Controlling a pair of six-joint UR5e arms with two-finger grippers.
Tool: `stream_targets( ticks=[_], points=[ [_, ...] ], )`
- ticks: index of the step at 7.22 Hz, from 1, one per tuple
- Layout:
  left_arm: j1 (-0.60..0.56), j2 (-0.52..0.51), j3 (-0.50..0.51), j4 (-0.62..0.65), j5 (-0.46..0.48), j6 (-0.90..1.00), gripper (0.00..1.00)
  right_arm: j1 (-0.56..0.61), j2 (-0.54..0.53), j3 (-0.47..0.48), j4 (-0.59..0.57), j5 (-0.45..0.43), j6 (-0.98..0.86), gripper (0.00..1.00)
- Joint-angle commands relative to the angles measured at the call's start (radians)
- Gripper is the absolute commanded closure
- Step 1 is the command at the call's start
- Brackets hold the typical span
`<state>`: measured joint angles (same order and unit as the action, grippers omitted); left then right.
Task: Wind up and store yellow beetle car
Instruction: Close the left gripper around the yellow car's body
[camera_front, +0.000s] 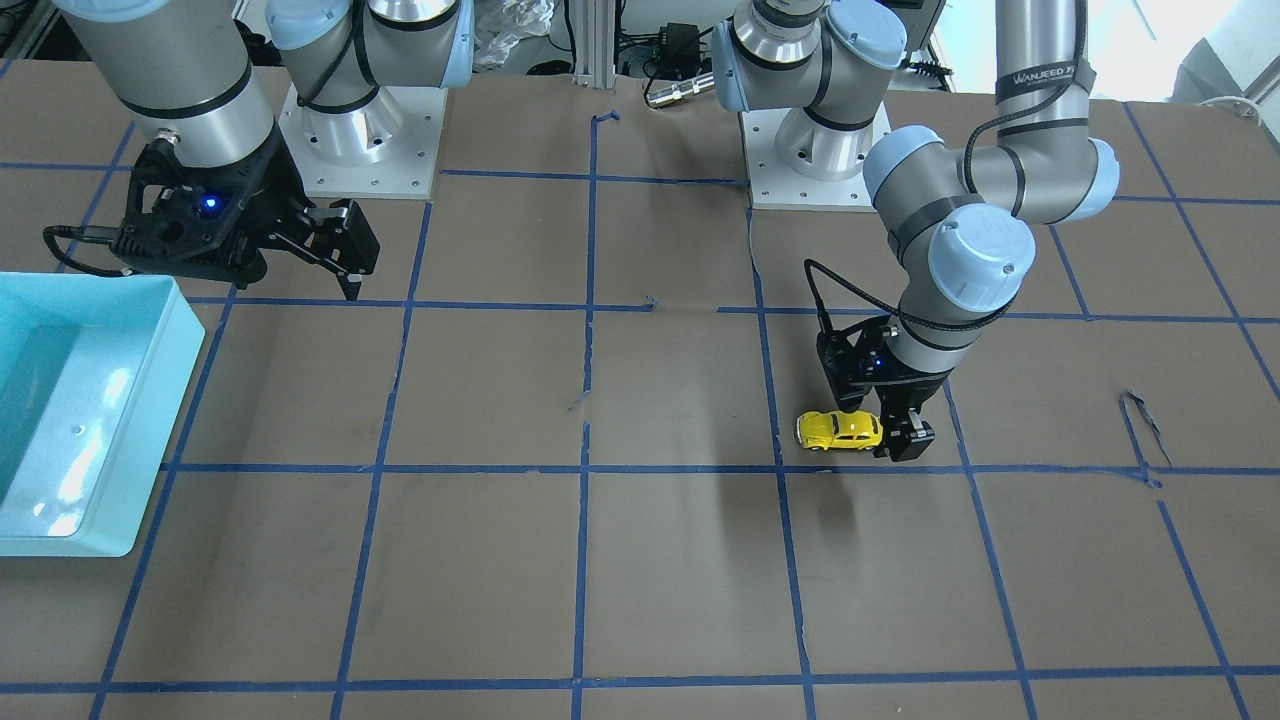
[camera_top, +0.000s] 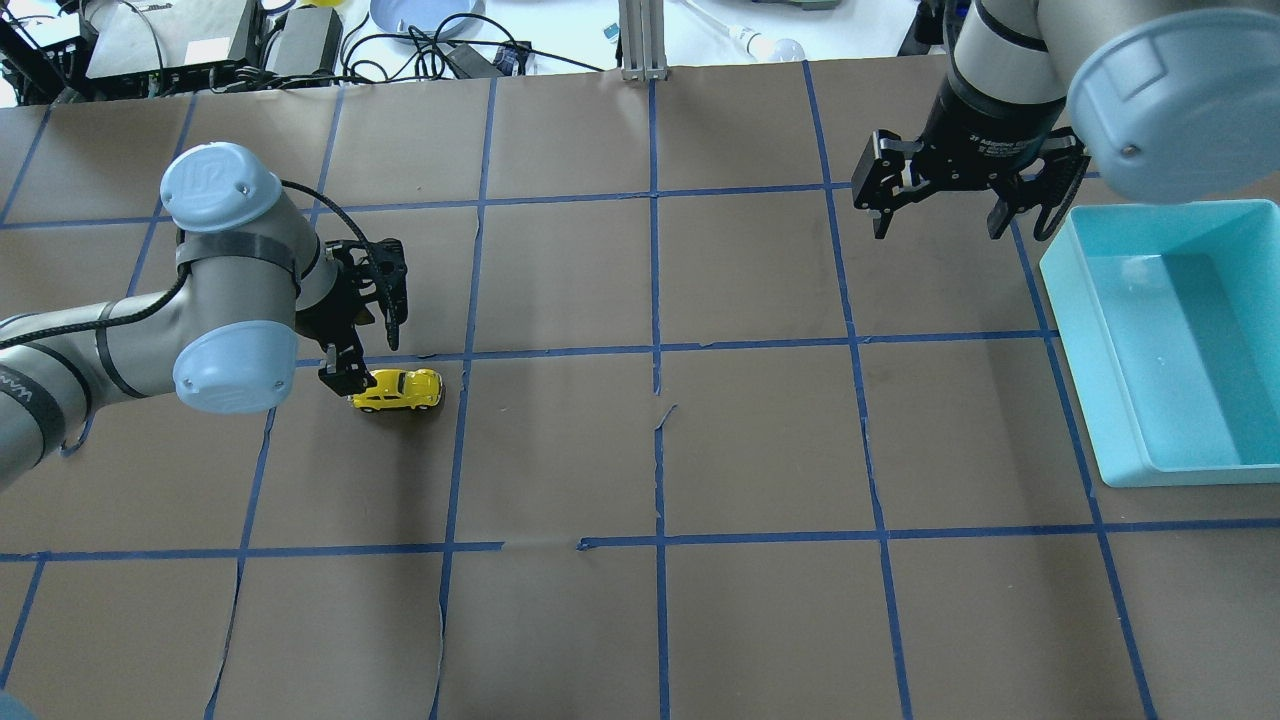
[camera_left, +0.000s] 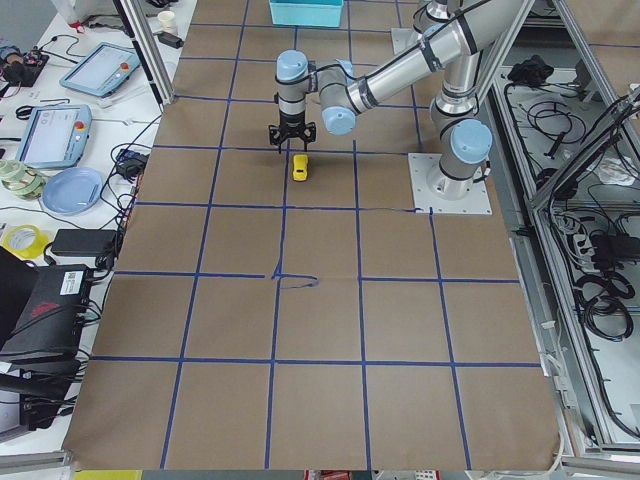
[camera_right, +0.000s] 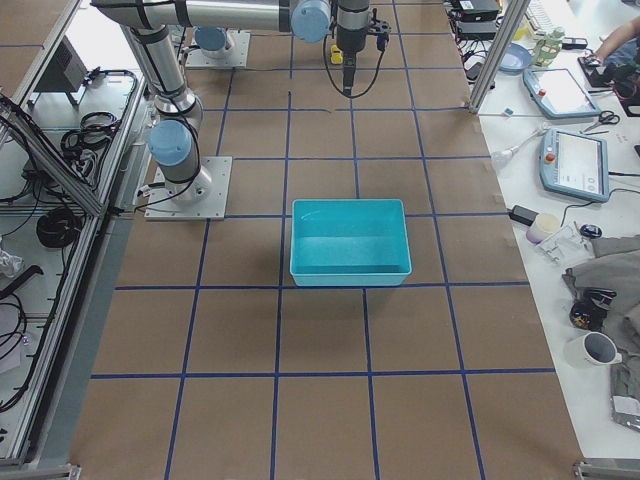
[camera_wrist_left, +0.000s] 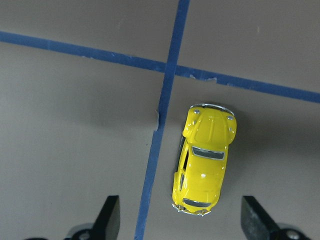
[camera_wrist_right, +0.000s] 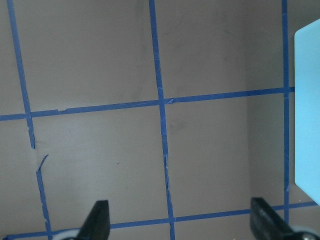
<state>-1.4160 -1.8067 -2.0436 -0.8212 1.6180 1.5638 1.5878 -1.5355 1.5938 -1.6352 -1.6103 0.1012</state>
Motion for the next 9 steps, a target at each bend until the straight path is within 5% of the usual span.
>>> stream_targets(
  ticks=[1, 9],
  points=[
    [0.002, -0.017, -0.033, 0.057, -0.003, 0.031, 0.22, 0.000, 0.000, 0.000, 0.000, 0.000, 0.000, 0.00],
    [0.002, -0.022, -0.064, 0.063, -0.018, 0.157, 0.25, 0.000, 0.000, 0.000, 0.000, 0.000, 0.000, 0.00]
  ],
)
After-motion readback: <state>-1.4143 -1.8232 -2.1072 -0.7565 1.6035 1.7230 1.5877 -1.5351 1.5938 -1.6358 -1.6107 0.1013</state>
